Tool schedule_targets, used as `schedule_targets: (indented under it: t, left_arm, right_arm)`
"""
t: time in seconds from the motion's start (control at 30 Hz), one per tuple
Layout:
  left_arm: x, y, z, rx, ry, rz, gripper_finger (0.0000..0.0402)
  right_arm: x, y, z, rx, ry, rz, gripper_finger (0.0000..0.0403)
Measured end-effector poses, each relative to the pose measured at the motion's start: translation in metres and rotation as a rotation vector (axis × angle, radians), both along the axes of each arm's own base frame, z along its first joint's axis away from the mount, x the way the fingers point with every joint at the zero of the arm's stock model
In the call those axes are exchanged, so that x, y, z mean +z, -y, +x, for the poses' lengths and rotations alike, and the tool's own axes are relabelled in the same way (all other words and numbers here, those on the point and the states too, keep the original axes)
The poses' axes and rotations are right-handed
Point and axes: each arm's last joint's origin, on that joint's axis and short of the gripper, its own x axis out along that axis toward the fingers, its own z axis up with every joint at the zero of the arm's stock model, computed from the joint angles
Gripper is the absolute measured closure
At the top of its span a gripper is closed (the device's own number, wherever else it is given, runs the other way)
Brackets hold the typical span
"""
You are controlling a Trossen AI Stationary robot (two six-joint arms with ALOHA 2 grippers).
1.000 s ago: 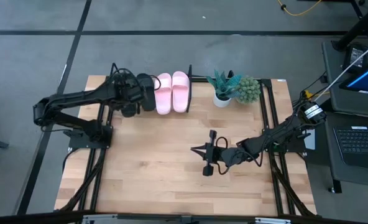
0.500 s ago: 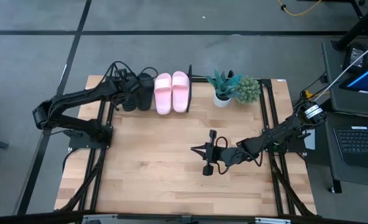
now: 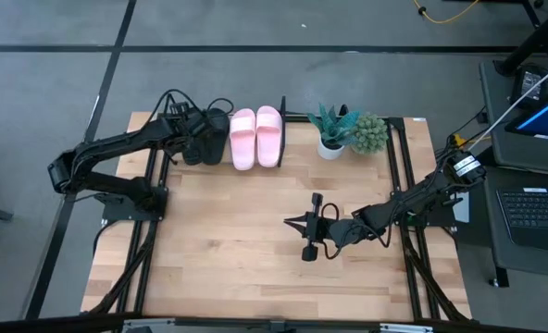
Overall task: Pick and place slides into the shelf
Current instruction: Put the black slide on the shelf
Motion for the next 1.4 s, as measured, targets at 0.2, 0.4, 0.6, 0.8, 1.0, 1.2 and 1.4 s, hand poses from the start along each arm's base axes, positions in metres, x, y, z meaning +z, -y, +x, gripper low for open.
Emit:
schedule_targets:
  t: [0.2,0.4,0.6,0.8,1.0,1.2,1.4]
  left_arm:
    - [0.004,0.005,0.003,-0.023,0.011,-0.005,0.0401]
    - [0.028,0.01,-0.003,-0.045,0.095,0.031,0.0401]
    - [0.029,0.011,-0.013,-0.019,0.063,0.015,0.0401]
    - [0.029,0.008,-0.016,0.014,0.038,0.034,0.0401]
    - [0.027,0.001,-0.02,0.041,0.013,0.028,0.0401]
    - [0.015,-0.002,-0.024,0.06,-0.016,0.009,0.0401]
    - [-0.002,-0.003,-0.023,0.03,-0.034,0.014,0.0401]
  right_arm:
    - [0.0,0.0,0.0,0.0,0.0,-0.001,0.0384]
    - [0.0,0.0,0.0,-0.001,-0.003,-0.002,0.0384]
    - [-0.002,0.006,0.002,-0.026,-0.011,0.016,0.0384]
    - [-0.005,0.012,0.003,-0.057,-0.031,0.047,0.0384]
    - [-0.005,0.012,0.003,-0.06,-0.032,0.049,0.0384]
    - [-0.005,0.012,0.003,-0.059,-0.032,0.048,0.0384]
    - [-0.005,0.012,0.003,-0.059,-0.033,0.048,0.0384]
